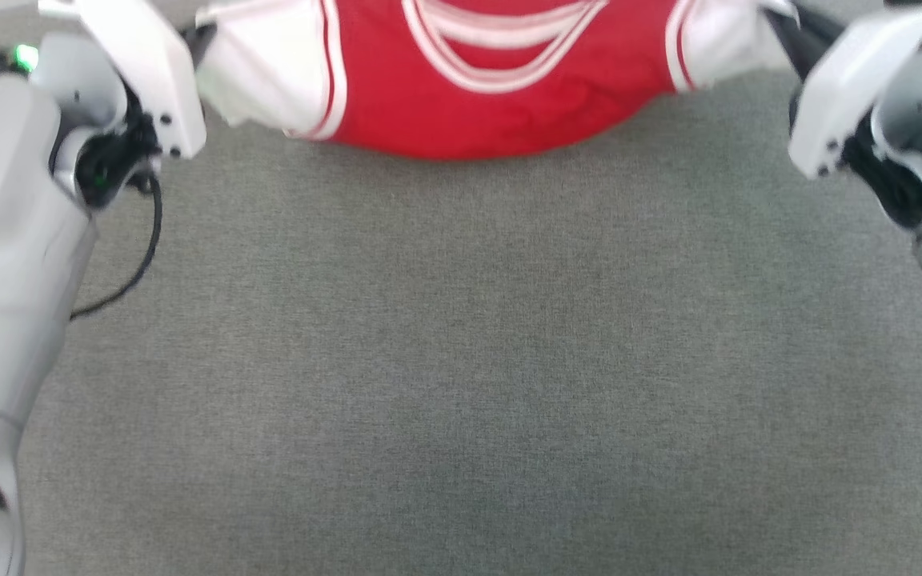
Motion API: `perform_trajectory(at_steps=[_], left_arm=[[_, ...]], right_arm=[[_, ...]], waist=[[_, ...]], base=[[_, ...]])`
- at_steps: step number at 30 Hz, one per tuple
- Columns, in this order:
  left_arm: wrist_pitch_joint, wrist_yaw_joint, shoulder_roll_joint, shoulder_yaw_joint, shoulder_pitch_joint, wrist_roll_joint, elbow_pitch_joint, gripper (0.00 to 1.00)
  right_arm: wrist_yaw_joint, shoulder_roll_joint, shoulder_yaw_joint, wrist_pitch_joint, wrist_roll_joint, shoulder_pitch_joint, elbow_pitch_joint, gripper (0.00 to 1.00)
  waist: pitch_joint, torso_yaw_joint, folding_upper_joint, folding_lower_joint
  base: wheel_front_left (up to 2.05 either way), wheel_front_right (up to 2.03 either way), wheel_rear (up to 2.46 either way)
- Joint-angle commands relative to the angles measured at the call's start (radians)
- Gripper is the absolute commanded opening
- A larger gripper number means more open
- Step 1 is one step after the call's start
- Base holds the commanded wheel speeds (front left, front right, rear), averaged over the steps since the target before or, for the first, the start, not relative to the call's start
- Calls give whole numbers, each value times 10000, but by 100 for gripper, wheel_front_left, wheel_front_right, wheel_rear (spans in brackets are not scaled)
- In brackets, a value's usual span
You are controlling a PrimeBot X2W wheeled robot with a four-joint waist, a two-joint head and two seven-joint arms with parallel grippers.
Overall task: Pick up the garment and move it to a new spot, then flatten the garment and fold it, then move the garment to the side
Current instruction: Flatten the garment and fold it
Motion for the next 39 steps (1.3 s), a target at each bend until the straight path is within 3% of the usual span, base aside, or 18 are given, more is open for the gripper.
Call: perform_trajectory(at_steps=[1, 7, 17, 18, 21, 29, 39], left_arm=[[174, -5, 118, -4, 285, -96, -156, 0], [1082, 362, 690, -111, 1897, -594, -1796, 0], [2048, 2351, 2443, -94, 5291, -1260, -6319, 0], [2048, 2351, 2443, -94, 5291, -1260, -6319, 0], [2101, 2992, 2926, -61, 6265, -1463, -7487, 0], [2046, 4196, 3708, -21, 8295, -1924, -9302, 0], [2020, 5250, 4141, 0, 10195, -2686, -10459, 0]], right_arm=[[-3, -116, 26, 118, 195, 282, -284, 0], [-3, -884, -21, 1188, 960, 1966, -1843, 0], [-3, -1798, -776, 3103, 1391, 4912, -4422, 0], [-3, -1798, -776, 3103, 1391, 4912, -4422, 0], [-3, -1983, -1185, 3647, 1304, 5756, -5124, 0], [-2, -2103, -2281, 5255, 1371, 7934, -6689, 0], [-2, -1735, -3591, 7148, 1345, 10546, -8271, 0]], waist=[[-138, 33, 0, 0], [-453, 61, 0, 0], [-757, -49, 0, 0], [-757, -49, 0, 0], [-821, -73, 0, 0], [-964, -111, 0, 0], [-1063, -132, 0, 0]], base=[[0, 0, 0], [0, 0, 0], [0, 0, 0], [0, 0, 0], [0, 0, 0], [0, 0, 0], [0, 0, 0]])
